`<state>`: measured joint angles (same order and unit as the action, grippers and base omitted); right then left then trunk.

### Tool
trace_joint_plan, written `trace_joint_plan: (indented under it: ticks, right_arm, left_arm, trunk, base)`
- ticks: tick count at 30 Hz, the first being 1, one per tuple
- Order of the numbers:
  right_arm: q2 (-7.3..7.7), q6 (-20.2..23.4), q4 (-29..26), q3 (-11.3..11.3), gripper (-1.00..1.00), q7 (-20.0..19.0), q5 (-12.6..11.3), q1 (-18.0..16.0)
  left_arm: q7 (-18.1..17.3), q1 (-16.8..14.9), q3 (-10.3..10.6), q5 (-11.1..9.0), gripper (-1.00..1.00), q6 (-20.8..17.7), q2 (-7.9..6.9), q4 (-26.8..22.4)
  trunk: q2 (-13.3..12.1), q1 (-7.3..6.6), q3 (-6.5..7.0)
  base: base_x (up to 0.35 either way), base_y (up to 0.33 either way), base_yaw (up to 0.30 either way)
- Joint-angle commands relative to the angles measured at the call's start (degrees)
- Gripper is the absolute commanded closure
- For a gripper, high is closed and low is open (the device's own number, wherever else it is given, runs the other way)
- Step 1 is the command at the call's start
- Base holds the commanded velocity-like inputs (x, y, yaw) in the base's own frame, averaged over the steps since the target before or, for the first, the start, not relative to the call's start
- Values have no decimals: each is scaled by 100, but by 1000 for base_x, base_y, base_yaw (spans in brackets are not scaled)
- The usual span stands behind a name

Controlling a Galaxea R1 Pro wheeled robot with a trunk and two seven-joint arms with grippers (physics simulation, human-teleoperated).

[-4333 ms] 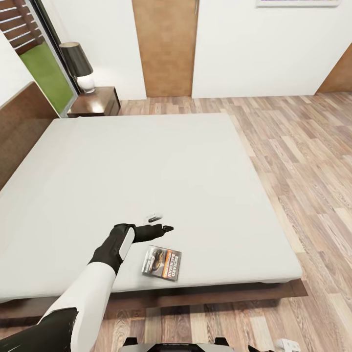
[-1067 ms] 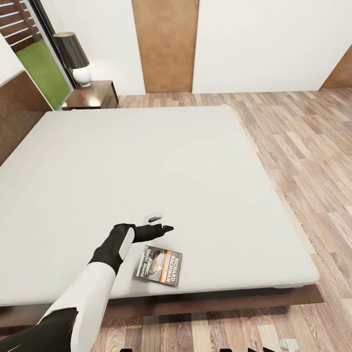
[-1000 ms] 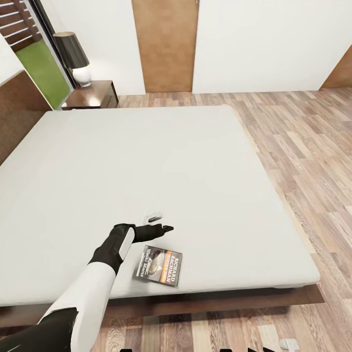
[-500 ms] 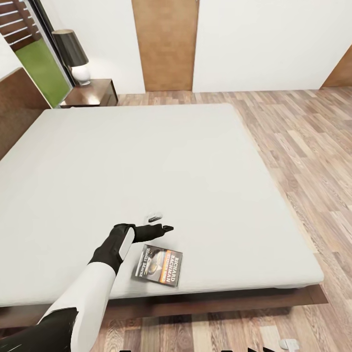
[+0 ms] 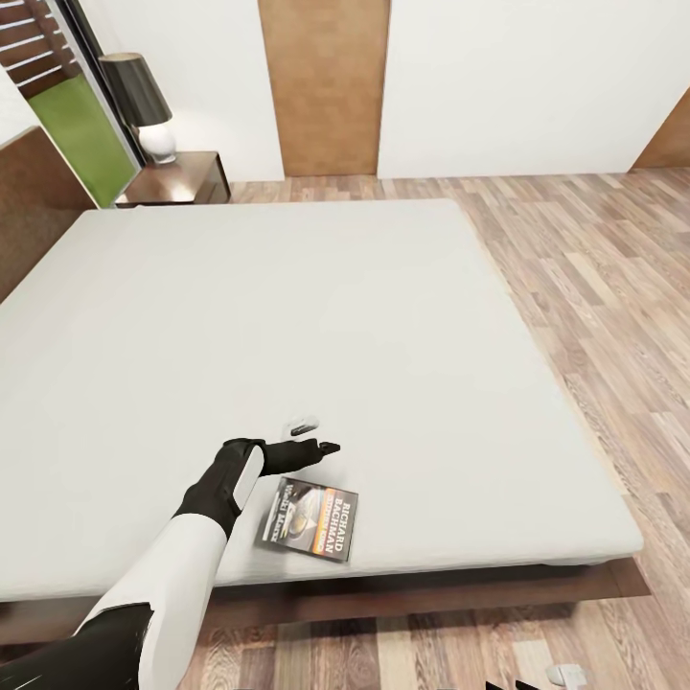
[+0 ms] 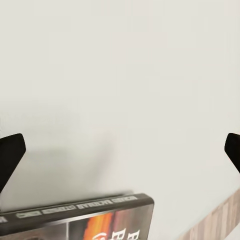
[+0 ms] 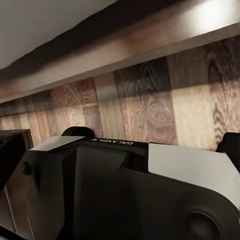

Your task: In the bedroom, move the book from the bed onto either nightstand, and place the two sandals side by side next to the bed.

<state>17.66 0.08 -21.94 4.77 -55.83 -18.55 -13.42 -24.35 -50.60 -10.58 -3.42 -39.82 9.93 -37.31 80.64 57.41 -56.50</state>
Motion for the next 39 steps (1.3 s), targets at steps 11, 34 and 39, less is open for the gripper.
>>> trace_joint_plan:
  ticks: [11,34,39]
  right_arm:
    - [0,1,6,7,-100,-24,-17,-3]
    - [0,1,6,7,-100,-24,-17,-3]
    - [0,1,6,7,-100,-24,-17,-3]
  left_arm:
    - [0,-3,-32,-36,-100,-52,7,-4]
    - [0,-3,-32,-36,-100,-52,7,-4]
    - [0,-3,-34,-36,-100,-52,7,-4]
  trunk:
    - [164,88,-76]
    - [846,462,-381]
    - [846,462,-381]
  base:
    - [0,0,0]
    - [0,0,0]
    - [0,0,0]
